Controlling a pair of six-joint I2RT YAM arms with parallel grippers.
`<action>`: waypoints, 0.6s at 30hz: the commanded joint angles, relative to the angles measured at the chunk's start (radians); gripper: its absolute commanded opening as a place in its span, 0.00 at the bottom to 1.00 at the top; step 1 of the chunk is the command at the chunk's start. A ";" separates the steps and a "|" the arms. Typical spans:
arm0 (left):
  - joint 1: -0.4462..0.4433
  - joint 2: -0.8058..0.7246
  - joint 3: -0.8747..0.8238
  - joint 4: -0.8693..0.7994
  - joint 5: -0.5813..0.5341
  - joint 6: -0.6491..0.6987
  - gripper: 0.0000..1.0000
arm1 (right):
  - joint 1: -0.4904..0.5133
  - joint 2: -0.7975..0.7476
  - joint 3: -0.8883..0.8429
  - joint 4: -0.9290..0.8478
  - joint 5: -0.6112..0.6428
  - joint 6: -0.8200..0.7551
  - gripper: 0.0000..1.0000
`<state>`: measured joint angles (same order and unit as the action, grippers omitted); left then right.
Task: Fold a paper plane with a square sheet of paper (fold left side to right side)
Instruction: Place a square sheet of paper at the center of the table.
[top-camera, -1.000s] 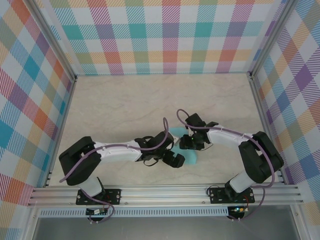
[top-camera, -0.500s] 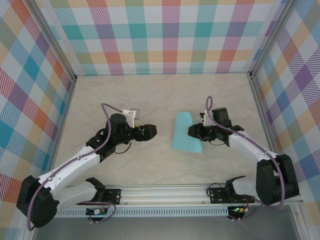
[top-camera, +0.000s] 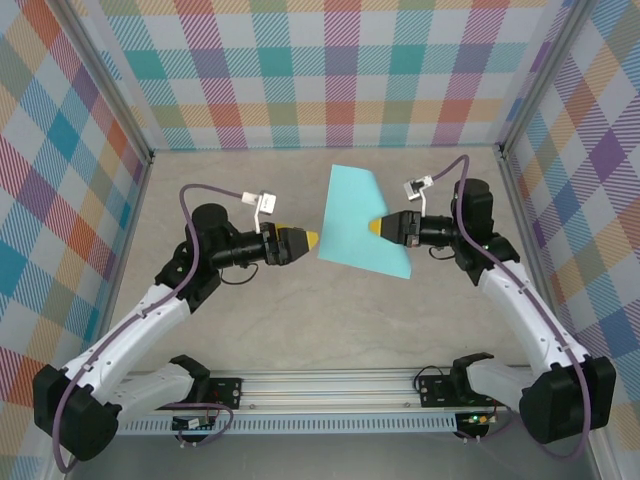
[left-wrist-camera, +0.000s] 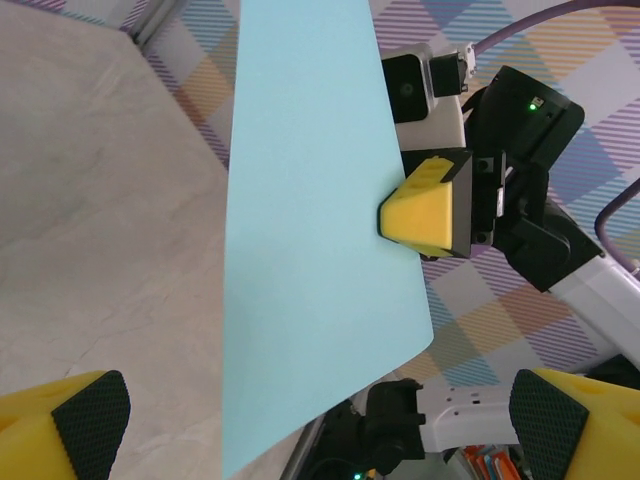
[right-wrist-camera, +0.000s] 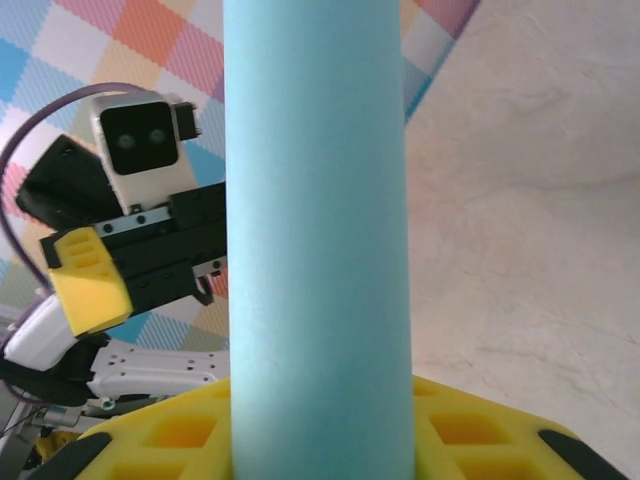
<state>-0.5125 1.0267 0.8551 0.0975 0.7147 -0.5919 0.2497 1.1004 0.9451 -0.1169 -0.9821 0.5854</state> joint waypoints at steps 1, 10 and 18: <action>0.009 0.037 0.035 0.064 0.090 -0.042 1.00 | 0.011 -0.016 0.045 0.010 -0.068 0.028 0.34; -0.049 0.110 0.079 0.103 0.121 -0.051 0.90 | 0.090 -0.008 0.055 0.023 -0.043 0.045 0.34; -0.057 0.120 0.066 0.094 0.061 -0.065 0.27 | 0.095 0.014 0.064 -0.020 0.020 0.024 0.36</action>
<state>-0.5610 1.1496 0.9012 0.1680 0.7921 -0.6506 0.3424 1.1015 0.9760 -0.1177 -0.9829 0.6212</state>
